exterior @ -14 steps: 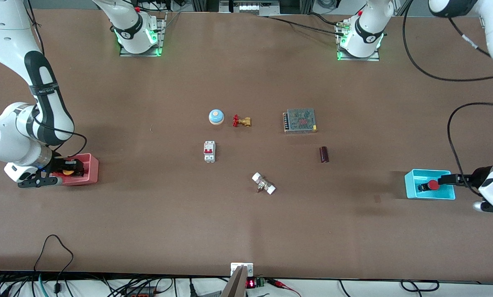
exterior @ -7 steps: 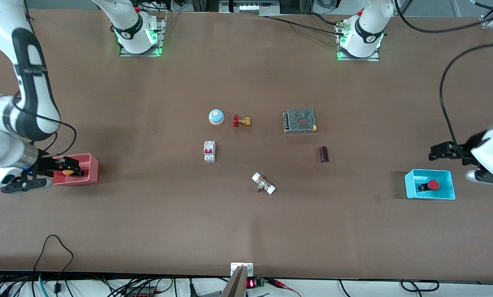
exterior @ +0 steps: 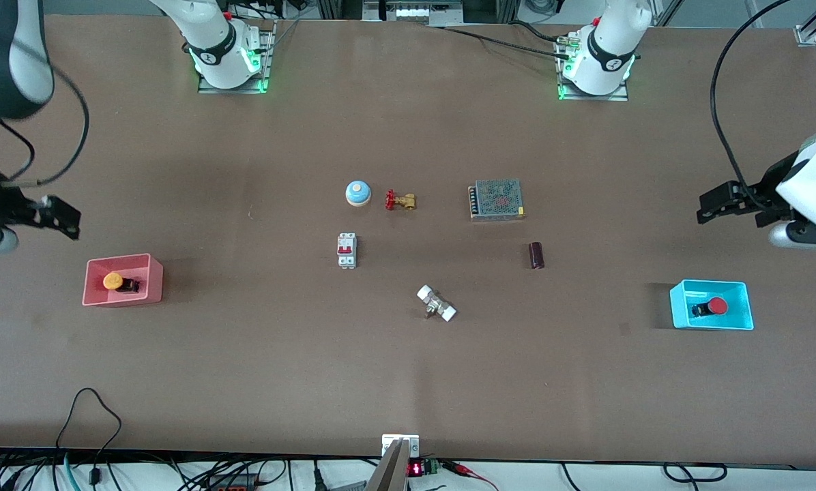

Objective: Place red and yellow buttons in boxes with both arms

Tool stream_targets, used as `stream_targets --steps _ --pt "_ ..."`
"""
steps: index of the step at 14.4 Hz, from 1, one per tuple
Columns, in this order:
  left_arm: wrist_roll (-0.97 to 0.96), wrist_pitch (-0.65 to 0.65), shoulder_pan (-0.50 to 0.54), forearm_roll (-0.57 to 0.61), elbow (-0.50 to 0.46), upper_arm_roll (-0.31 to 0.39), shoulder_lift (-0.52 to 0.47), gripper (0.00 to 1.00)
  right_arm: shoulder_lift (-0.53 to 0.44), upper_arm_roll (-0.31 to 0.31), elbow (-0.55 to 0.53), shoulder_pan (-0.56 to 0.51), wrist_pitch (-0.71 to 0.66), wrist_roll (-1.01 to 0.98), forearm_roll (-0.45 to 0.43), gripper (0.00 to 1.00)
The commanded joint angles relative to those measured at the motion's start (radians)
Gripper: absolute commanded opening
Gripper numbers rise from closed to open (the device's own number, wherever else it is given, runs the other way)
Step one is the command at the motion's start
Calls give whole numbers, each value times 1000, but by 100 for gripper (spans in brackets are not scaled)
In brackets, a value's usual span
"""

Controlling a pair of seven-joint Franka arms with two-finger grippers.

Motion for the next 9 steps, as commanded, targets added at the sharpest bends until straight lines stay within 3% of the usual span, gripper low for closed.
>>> stream_targets --steps 1,2,3,9 --pt "-1 4 81 -21 -25 -14 -27 100 -75 -2 -32 27 -120 40 34 100" --pt "-4 10 90 -19 -25 -28 -28 100 -77 -8 -31 23 -133 40 128 100" --pt "-16 3 86 -15 -26 -29 -33 100 -75 -10 -30 21 -137 30 162 100" --pt "-61 -53 60 -2 -33 -45 -68 100 -69 -4 -19 21 -142 30 162 100"
